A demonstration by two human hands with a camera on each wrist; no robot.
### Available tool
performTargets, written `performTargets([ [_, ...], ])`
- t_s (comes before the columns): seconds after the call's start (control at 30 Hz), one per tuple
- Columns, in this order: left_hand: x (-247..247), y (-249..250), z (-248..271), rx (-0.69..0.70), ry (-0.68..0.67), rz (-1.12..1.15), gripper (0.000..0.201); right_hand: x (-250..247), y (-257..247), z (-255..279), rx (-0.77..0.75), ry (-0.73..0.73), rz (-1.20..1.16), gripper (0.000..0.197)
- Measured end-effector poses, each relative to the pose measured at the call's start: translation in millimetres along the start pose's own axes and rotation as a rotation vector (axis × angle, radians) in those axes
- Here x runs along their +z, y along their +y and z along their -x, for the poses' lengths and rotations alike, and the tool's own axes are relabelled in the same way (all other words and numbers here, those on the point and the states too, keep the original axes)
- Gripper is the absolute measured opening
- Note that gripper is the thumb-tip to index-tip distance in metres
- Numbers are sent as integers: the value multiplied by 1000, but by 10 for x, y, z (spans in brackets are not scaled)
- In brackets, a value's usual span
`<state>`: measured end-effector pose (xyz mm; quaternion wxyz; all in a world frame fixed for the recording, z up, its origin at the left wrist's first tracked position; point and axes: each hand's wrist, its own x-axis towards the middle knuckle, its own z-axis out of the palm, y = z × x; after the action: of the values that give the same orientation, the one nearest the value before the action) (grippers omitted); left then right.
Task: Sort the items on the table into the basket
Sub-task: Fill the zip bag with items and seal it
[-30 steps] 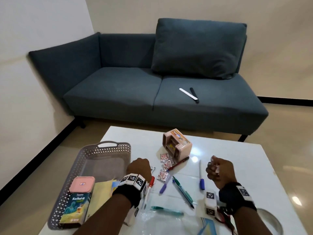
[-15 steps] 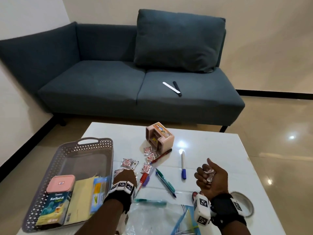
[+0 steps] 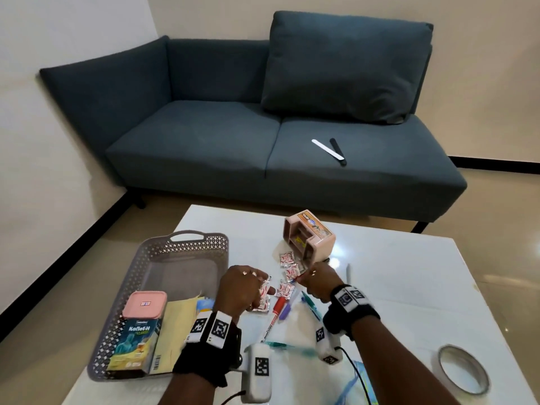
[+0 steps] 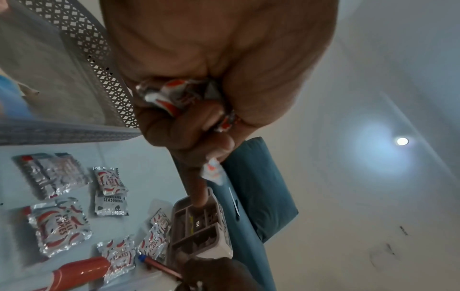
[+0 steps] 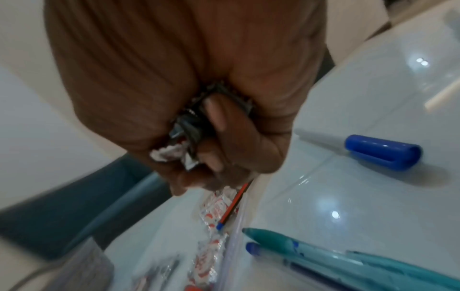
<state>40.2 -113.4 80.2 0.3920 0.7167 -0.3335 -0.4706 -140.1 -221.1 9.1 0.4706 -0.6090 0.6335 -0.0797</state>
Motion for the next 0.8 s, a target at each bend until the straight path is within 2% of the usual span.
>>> performTargets([
  [0.1, -99, -46, -35, 27, 38, 7, 20, 247, -81, -157, -82, 144, 319, 17],
  [0.2, -233, -87, -118, 2, 158, 75, 25, 431, -73, -233, -120, 163, 467, 30],
  [0.3, -359, -70, -133, -11, 270, 65, 48, 540, -8, -272, -134, 163, 511, 37],
  [0.37, -384, -30, -118, -22, 317, 33, 48, 585, 44, -312, -105, 159, 475, 45],
  [0.43, -363, -4, -129, -32, 326, -60, 37, 593, 55, -316, -102, 146, 457, 43],
  [0.5, -317, 45, -133, -38, 306, -207, 23, 559, 30, -255, -91, 111, 496, 28],
  [0.53, -282, 80, -127, -42, 265, -299, 21, 545, 20, -218, -79, 89, 535, 22],
  [0.6, -171, 173, -87, -30, 184, -585, 22, 498, 31, -174, -101, 74, 558, 26],
  [0.7, 58, 230, -144, 70, 168, -963, 29, 337, 11, -59, -137, 61, 349, 26],
  [0.73, 149, 243, -157, 91, 150, -1044, 29, 243, 10, -18, -120, 65, 156, 24],
  [0.8, 296, 189, -203, 139, 113, -1165, 28, 75, 42, 70, -33, 71, -468, 14],
])
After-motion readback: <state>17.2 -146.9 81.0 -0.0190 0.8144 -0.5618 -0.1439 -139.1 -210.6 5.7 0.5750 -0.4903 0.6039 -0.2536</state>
